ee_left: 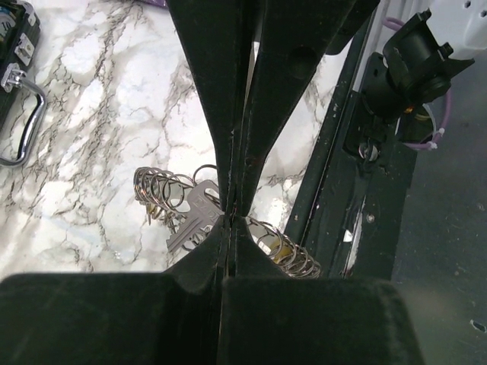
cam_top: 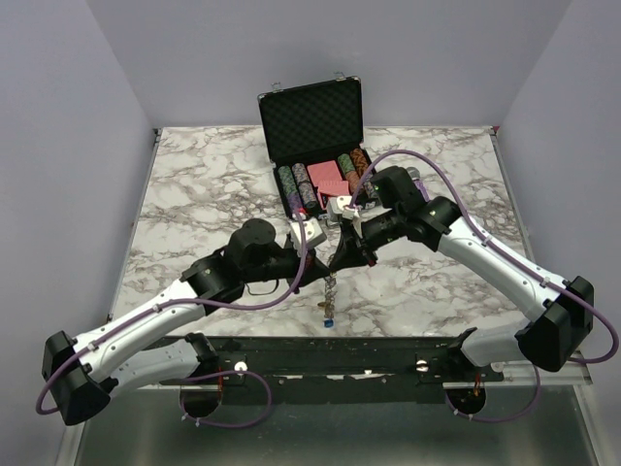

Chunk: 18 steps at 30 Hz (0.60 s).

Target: Put the keys on the keyring

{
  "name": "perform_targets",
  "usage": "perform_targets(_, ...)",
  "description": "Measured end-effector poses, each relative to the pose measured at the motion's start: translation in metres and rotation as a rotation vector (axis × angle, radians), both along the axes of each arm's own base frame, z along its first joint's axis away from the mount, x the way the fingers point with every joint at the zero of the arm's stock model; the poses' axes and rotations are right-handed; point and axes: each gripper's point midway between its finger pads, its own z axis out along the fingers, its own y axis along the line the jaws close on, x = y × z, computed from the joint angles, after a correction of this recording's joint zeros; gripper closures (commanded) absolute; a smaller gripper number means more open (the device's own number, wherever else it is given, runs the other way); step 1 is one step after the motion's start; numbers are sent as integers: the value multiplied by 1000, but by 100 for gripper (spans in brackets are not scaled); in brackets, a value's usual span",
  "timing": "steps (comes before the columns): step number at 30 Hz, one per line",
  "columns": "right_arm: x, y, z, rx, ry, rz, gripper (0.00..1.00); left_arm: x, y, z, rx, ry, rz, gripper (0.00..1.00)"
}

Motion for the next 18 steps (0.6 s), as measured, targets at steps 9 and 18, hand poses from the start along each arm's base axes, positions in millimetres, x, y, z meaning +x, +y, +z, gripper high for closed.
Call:
perform_targets(9, -4, 2, 10, 26, 46, -7, 100, -4, 28, 14, -207, -106, 124, 10)
perform_targets(18, -25, -1, 48, 256, -70, 36, 100, -5, 64, 27, -407, -279, 242, 7)
